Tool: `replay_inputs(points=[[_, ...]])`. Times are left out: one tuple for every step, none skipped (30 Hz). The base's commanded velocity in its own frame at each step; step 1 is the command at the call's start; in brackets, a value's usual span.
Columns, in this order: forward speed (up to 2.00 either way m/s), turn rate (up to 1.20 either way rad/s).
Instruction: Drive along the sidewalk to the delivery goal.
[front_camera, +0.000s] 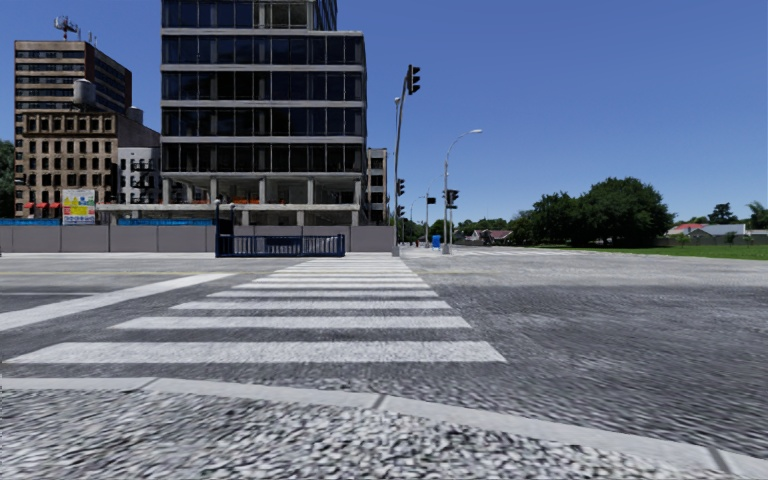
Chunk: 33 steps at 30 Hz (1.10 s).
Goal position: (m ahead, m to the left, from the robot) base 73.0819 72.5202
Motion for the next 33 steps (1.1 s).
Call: replay_inputs(points=[[2.0, 0.0], [2.0, 0.0], [2.0, 0.0], [2.0, 0.0], [2.0, 0.0], [2.0, 0.0], [2.0, 0.0], [2.0, 0.0], [2.0, 0.0], [2.0, 0.0], [2.0, 0.0], [2.0, 0.0], [2.0, 0.0], [2.0, 0.0], [2.0, 0.0], [2.0, 0.0], [2.0, 0.0], [2.0, 0.0], [2.0, 0.0], [2.0, 0.0], [2.0, 0.0], [2.0, 0.0], [2.0, 0.0], [2.0, 0.0], [2.0, 0.0], [2.0, 0.0], [2.0, 0.0], [2.0, 0.0], [2.0, 0.0], [2.0, 0.0], [2.0, 0.0], [2.0, 0.0], [2.0, 0.0]])
